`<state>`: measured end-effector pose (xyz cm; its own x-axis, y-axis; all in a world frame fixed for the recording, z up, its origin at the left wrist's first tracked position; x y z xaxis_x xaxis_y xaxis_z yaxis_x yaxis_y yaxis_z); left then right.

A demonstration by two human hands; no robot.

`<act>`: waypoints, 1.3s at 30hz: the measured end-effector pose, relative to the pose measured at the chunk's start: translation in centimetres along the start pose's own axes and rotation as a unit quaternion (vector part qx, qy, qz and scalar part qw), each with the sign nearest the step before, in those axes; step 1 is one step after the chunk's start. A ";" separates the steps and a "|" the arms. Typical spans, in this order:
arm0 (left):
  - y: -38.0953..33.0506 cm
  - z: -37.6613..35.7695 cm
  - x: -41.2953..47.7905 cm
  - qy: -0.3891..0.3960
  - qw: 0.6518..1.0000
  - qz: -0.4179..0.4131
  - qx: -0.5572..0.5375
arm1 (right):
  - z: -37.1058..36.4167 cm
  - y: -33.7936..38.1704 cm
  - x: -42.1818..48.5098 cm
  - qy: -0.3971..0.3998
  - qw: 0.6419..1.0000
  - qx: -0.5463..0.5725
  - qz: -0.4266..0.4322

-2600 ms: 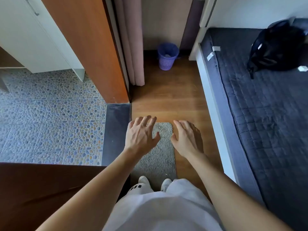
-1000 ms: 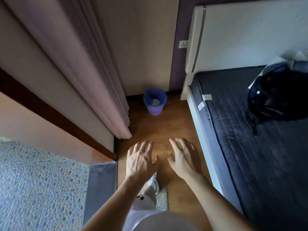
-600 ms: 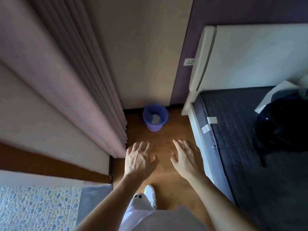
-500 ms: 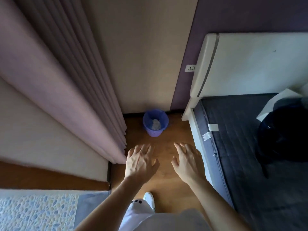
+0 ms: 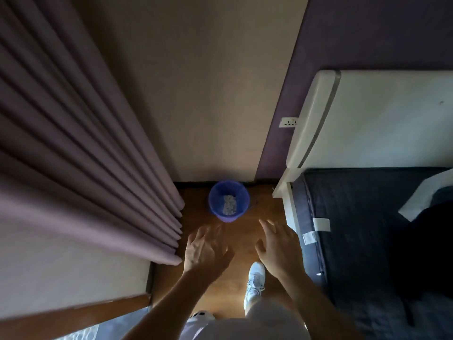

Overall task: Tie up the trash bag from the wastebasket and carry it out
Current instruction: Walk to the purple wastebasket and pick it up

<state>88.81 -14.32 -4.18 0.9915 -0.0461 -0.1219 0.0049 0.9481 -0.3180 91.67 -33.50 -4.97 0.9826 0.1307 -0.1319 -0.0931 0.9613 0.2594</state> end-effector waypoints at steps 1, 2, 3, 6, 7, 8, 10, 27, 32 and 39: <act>-0.2 -0.1 1.1 0.000 1.000 0.011 -0.002 | 0.4 -0.5 1.4 0.004 1.000 0.005 0.008; -0.5 -0.1 2.3 -0.003 1.000 0.023 -0.005 | 0.8 -0.9 2.8 0.004 1.000 0.010 0.018; -0.7 -0.2 3.4 -0.005 0.999 0.037 -0.006 | 1.3 -1.4 4.2 0.005 0.999 0.015 0.030; -1.3 0.2 6.4 -0.020 0.997 0.075 -0.004 | 2.5 -3.1 8.2 0.011 0.998 0.021 0.066; -1.6 0.3 7.2 -0.026 0.996 0.082 -0.003 | 2.6 -3.7 9.5 0.012 0.997 0.018 0.079; -1.8 0.5 7.9 -0.032 0.996 0.087 -0.003 | 2.7 -4.2 10.8 0.013 0.996 0.014 0.091; -2.0 0.6 9.2 -0.046 0.994 0.096 0.000 | 2.7 -4.9 13.2 0.017 0.994 0.012 0.111; 2.0 -1.3 14.5 -0.083 0.987 0.129 0.056 | -1.1 -5.8 18.8 0.070 0.989 0.031 0.128; 5.2 -4.6 16.3 -0.057 0.987 0.143 0.049 | -4.2 -6.4 20.1 0.079 0.991 0.028 0.104; 9.8 -12.8 19.1 -0.011 0.987 0.157 0.044 | -11.8 -8.7 23.4 0.085 0.992 0.007 0.091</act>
<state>106.15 -9.93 -21.65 0.9485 0.2604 -0.1802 -0.2928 0.9379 -0.1858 113.61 -35.93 -21.65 0.9084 0.3424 -0.2398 -0.2637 0.9145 0.3069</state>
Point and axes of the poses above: each hand's wrist, its own x-axis towards the middle knuckle, its own z-axis out of the back of the hand, y = z × x, the point moved 5 cm from there along x, towards the middle knuckle, and after that the axes turned 1 degree about y, right-handed, at the moved point
